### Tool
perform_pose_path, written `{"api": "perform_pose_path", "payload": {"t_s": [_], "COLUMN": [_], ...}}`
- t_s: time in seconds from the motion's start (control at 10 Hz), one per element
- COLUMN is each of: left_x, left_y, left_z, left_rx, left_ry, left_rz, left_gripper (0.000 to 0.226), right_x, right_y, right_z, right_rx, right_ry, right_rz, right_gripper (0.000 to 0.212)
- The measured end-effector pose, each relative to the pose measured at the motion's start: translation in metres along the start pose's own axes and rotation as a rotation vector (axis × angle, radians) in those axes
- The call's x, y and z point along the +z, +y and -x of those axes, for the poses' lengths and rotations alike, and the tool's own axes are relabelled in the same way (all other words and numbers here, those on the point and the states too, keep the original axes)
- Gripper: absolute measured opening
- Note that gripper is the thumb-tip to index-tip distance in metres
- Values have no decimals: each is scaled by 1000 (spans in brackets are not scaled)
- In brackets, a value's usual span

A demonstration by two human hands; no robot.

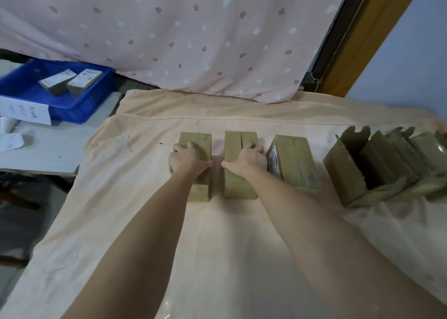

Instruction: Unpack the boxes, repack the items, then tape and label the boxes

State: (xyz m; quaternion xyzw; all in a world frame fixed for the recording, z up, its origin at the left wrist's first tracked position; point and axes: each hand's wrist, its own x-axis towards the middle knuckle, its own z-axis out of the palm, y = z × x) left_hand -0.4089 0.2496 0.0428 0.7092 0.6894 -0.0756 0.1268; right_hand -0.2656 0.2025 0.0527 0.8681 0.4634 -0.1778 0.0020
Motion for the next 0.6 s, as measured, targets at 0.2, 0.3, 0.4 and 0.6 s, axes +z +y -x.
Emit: {"api": "perform_pose_path", "payload": {"t_s": [0.2,0.3,0.4,0.6], "left_x": [2,5,7,10], "left_y": [6,5,3,-1], "left_z": [-3,-4,-2,3], "left_rx": [-8,-9,-3,-2], "left_ry": [7,-3,11,48], "left_rz": [-26,-40,-43,72], "left_gripper": [88,93,95,91], "right_x": [1,2,-1,-7], "right_y": [-4,-1,1,2], "right_z": [-2,-4,-2,10], "right_rx": [1,7,15,4], "right_ry": [-34,-42,-49,-48], "right_rz": [46,52,55,91], "right_gripper": [114,114,115,110]}}
